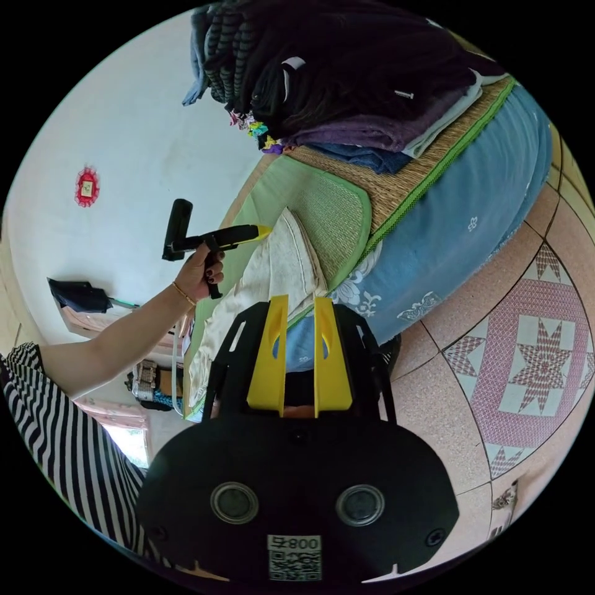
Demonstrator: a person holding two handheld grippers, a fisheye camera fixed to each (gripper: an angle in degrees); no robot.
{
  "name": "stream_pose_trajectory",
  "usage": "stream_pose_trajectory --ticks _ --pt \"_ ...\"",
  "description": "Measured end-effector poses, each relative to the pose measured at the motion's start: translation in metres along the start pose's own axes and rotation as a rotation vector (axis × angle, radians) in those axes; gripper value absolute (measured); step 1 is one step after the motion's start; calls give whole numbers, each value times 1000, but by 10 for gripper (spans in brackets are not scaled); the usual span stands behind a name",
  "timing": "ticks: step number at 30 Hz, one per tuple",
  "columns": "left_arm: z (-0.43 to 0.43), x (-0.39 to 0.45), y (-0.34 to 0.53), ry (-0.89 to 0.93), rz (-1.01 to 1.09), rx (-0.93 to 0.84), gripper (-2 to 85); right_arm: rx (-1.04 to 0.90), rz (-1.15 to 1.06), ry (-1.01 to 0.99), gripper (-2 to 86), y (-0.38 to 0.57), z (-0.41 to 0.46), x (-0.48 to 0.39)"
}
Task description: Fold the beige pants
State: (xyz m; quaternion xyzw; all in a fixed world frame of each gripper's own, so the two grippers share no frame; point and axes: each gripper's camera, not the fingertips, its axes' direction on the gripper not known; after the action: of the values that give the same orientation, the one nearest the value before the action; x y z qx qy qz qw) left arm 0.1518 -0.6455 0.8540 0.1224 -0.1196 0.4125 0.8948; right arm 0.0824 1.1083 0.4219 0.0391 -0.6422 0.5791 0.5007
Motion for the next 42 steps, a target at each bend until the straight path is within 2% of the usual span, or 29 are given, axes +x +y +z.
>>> stream_pose_trajectory --ticks 19,29,38,42 --pt "16 -8 0 52 7 -21 72 -12 -32 -18 80 -20 26 -8" --pt "-4 -3 21 168 11 -9 84 -28 35 -66 56 -28 68 -20" --pt "-59 -19 64 332 -139 75 134 -51 -211 -140 44 -30 112 -115" --pt "-86 -29 88 285 -192 63 120 -102 -280 -175 42 -23 149 -153"
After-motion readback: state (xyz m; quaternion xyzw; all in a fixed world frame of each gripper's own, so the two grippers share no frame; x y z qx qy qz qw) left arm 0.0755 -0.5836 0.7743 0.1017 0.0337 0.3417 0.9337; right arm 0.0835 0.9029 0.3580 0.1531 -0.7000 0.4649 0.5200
